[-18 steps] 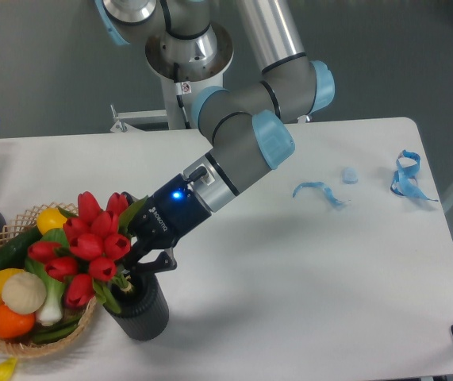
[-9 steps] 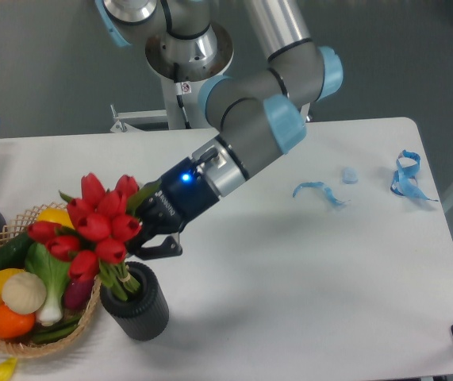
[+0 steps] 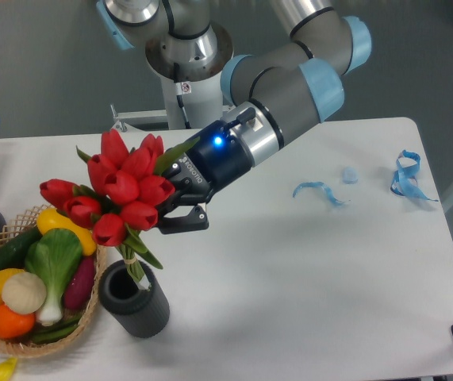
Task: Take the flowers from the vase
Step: 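Lift the tulip bunch straight up out of the black vase, then carry the held tulips away from the vase over the open table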
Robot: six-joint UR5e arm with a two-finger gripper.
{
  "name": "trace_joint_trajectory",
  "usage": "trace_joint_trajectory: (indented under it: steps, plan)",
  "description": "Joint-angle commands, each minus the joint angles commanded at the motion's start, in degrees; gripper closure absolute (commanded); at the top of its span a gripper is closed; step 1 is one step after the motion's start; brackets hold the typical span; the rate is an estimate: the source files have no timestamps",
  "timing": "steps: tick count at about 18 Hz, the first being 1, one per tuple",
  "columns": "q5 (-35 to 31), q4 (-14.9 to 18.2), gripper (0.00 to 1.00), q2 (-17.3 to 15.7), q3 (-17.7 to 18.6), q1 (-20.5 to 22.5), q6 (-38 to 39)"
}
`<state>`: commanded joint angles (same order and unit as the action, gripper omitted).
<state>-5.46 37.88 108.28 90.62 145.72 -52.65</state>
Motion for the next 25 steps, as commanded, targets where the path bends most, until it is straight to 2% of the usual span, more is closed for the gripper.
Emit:
trace_joint_trajectory:
  steps: [6, 13, 17, 21, 25]
  plan:
    - [-0.08, 0.09, 0.75, 0.09, 0.26, 1.49, 0.09]
    - [-1.48, 0.18, 0.75, -0.35, 0.26, 7.64, -0.53]
    - [-9.03, 0.0, 0.75, -1.05, -0.26, 10.28, -0.79]
    - [-15.97, 0.09, 0.75, -1.05, -1.41, 10.46, -0.7]
    - [-25.72, 0.26, 0.75, -1.23, -0.09, 10.37, -0.79]
